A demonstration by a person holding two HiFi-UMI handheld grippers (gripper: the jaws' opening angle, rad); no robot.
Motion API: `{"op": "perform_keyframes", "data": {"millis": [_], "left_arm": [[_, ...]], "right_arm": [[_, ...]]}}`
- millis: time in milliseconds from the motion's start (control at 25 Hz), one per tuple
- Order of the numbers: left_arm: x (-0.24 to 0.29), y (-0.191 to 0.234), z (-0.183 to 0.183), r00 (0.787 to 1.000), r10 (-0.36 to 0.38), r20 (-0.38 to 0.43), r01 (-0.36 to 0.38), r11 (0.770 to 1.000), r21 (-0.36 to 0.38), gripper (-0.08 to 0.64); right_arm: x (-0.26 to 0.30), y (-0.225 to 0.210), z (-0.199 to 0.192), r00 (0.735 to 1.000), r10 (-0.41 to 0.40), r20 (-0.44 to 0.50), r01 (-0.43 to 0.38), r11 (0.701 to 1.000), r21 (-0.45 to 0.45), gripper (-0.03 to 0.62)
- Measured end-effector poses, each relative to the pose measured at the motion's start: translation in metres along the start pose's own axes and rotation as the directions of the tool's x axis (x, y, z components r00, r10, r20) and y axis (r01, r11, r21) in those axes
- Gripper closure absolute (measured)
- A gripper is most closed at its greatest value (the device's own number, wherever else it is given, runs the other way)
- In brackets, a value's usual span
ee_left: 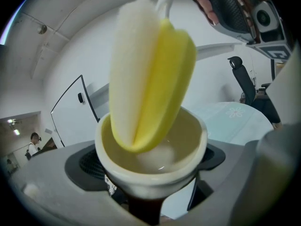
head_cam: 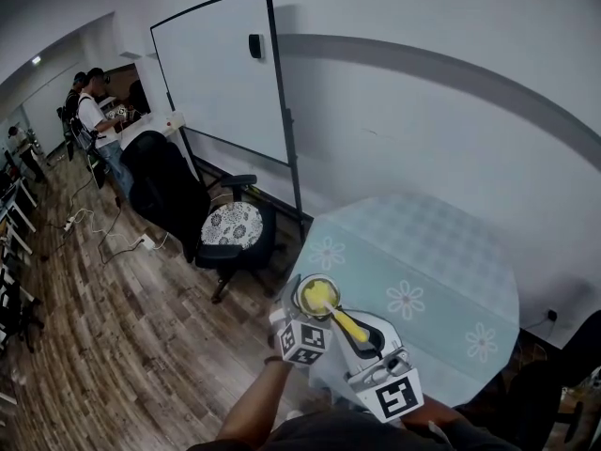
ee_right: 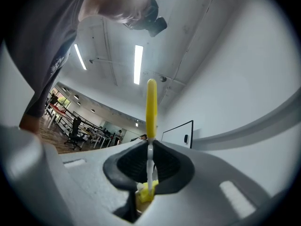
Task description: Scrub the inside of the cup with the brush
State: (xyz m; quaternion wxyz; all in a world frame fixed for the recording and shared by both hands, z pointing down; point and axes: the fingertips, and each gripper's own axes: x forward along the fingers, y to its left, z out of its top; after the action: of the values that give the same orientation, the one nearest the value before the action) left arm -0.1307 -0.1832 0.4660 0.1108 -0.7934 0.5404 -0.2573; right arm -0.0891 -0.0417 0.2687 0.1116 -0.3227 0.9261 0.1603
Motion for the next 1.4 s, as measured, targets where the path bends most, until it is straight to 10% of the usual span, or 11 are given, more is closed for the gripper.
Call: {"op": "perform_keyframes", "data": {"millis": [800, 1400], "left_arm": [[0.005, 0.002, -0.023, 0.998, 0.007, -0.064, -0.015, 0.992, -0.124, 0.003], [0.054, -0.065, -0.074, 0.981, -0.154, -0.122, 0.125, 0.968, -0.22, 0.003]], "right_arm": [[-0.023, -0.063, -0.004, 0.98, -0.2, -0.009, 0.199, 0.979, -0.037, 0.554], [-0.05, -0.119, -0.131, 0.91, -0.317, -0.268, 0.327, 0.945, -0.007, 0.554]]}}
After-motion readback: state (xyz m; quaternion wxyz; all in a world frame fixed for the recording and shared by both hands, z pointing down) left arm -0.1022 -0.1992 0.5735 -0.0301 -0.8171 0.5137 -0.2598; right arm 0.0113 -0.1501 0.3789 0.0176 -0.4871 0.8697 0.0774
